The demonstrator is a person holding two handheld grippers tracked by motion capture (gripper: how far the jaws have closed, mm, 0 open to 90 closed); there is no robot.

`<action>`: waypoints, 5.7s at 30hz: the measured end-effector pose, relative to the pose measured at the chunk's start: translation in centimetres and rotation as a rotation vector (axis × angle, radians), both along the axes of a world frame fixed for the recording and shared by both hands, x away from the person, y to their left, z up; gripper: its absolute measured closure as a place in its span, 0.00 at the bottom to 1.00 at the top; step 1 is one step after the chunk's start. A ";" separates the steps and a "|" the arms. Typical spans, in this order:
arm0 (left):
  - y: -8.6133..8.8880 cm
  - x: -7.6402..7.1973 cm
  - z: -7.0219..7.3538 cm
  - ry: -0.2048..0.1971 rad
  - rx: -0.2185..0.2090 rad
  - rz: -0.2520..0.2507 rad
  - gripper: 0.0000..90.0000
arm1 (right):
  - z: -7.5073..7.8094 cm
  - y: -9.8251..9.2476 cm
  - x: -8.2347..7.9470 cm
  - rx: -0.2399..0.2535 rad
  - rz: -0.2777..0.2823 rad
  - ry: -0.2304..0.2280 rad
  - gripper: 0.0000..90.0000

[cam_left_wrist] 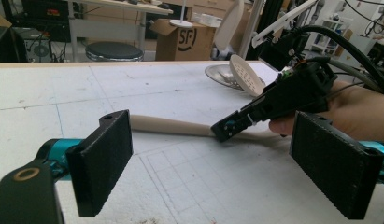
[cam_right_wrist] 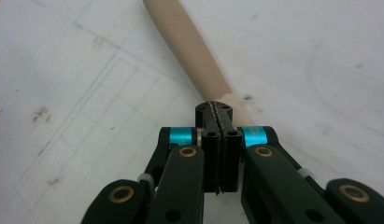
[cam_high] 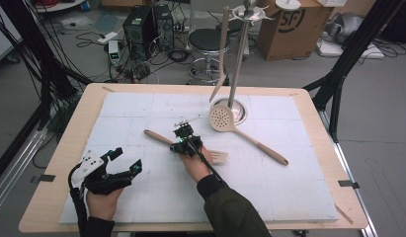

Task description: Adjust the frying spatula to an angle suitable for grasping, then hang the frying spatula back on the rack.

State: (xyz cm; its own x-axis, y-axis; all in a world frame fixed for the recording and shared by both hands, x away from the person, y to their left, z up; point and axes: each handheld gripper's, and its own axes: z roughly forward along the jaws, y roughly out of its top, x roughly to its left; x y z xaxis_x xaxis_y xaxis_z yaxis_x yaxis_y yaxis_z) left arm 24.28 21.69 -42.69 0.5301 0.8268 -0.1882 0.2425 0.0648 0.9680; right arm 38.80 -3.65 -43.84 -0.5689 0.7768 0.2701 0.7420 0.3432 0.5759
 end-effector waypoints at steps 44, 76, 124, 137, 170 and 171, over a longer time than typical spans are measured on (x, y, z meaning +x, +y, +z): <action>-0.3 0.3 -0.2 0.012 0.016 -0.010 0.15 | 3.3 -10.6 3.3 0.008 0.025 0.016 0.57; -0.9 0.6 -0.2 0.012 0.021 -0.026 0.15 | 1.0 -7.5 3.6 -0.295 0.192 -0.025 0.63; -1.5 1.1 -0.4 0.024 0.036 -0.050 0.15 | 1.8 -5.2 5.2 -0.441 0.277 0.116 0.86; -1.1 0.9 -0.4 0.018 0.023 -0.037 0.15 | 1.8 -8.9 3.6 -0.180 0.231 -0.024 0.88; -1.4 0.7 -0.3 0.014 0.033 -0.048 0.15 | 10.6 -19.5 -0.8 0.394 -0.174 -0.617 0.88; -1.4 0.7 -0.3 0.015 0.036 -0.048 0.15 | 10.7 -19.5 -0.9 0.396 -0.176 -0.633 0.88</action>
